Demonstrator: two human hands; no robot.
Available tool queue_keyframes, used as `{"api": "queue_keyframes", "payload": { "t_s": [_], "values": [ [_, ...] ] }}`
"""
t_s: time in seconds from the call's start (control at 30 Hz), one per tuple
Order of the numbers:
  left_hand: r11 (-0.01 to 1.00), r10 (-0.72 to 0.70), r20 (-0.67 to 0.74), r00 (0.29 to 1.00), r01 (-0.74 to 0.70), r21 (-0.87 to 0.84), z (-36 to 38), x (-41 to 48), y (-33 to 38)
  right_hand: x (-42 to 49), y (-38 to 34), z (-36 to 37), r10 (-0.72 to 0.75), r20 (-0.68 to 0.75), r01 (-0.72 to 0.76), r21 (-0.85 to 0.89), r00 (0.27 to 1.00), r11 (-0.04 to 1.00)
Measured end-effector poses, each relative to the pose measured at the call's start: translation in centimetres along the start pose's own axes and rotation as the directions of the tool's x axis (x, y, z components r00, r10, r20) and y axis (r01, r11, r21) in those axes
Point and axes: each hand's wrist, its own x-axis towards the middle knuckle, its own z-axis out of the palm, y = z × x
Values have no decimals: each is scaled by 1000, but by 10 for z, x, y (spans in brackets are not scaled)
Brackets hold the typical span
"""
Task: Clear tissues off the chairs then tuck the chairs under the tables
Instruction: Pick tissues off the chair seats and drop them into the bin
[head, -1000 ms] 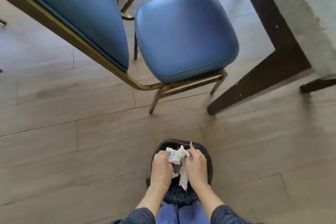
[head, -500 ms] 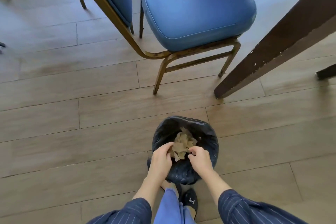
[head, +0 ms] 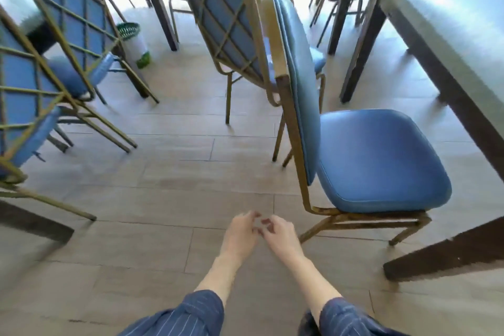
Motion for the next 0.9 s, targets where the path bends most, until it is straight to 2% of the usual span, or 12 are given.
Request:
{"api": "queue_keyframes", "payload": {
  "t_s": [0.1,0.2,0.4,0.53,0.63,0.73,0.83,0.9],
  "values": [
    [1000,29,-10,1000,-29,-3,-55,44,-27,50,-67,14,-10,-11,10,-29,1000,1000],
    [999,38,-9,999,-37,34,-111,92,-65,101,-116,21,45,-51,-47,-44,998,998],
    [999,49,-18,999,-49,19,-210,178,-87,179,-198,-5,154,-219,-139,82,963,987],
    [985,166,-11,986,-166,37,-254,230,-41,211,-250,-53,174,-324,-142,119,930,983],
    [955,294,-30,955,-292,57,-293,271,14,234,-297,-96,136,-440,-95,114,888,989],
    [906,420,-93,903,-410,104,-346,314,67,250,-352,-142,35,-565,2,65,825,998],
    [852,522,-165,837,-503,145,-405,348,118,261,-409,-186,27,-655,-26,11,755,1000],
    [789,614,-211,761,-588,176,-442,364,152,269,-446,-220,27,-692,-41,-4,721,999]
  ]
}}
